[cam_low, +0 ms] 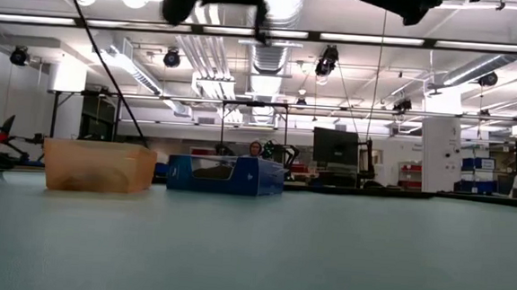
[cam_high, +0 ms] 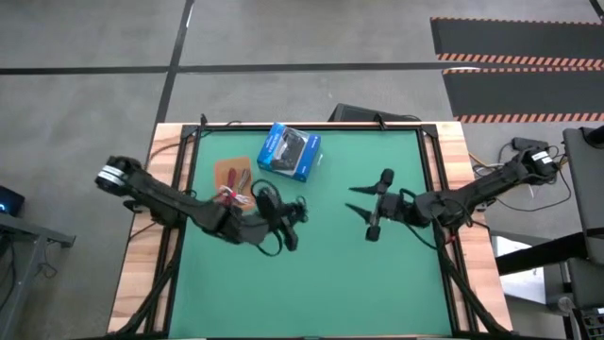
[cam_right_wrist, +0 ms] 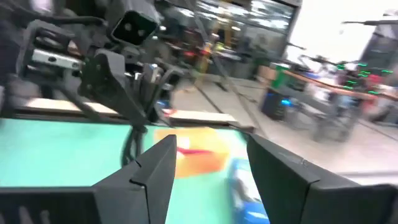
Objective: Pick and place USB-C Cables
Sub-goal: Put the black charger cable into the orange bin
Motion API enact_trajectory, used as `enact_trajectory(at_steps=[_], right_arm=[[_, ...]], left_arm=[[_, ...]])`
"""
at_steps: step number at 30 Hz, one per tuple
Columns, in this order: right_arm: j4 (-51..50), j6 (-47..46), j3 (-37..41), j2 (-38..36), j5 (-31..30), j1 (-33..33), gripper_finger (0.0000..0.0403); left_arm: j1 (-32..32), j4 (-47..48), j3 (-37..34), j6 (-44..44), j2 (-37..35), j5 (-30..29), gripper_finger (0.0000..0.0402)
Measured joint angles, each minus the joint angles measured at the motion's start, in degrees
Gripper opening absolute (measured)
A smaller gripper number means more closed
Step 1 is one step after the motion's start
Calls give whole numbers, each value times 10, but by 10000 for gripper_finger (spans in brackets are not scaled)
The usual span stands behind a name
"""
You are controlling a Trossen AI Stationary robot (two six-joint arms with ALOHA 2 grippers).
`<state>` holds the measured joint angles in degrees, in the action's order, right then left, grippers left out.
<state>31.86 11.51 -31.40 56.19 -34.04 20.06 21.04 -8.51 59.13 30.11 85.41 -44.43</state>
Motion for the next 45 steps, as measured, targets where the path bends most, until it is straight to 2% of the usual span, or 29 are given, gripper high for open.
enact_trajectory(at_steps=[2,7,11,14,17,19,23,28,35,45], right_arm=[[-22,16,0,-17,-25,-1,186],[-76,37,0,-47,-30,-7,177],[-102,36,0,-56,-30,-9,172],[-120,35,0,-59,-31,-9,171],[-128,37,0,-59,-35,-10,171],[-128,42,0,-60,-35,-10,171],[-129,51,0,-61,-35,-10,171],[-128,52,0,-67,-35,-10,171],[-128,61,0,-71,-35,-10,171],[-145,65,0,-71,-35,-10,171]], left_arm=[[-13,112,4,74,-32,0,58],[-79,389,19,258,-102,29,58],[-174,567,22,342,-137,135,58],[-253,632,22,336,-142,228,58],[-317,667,22,308,-143,306,58],[-353,696,22,294,-143,337,58],[-415,738,20,272,-139,351,58],[-471,730,18,233,-129,352,59],[-499,728,17,200,-92,353,59],[-503,706,16,184,-19,354,59]])
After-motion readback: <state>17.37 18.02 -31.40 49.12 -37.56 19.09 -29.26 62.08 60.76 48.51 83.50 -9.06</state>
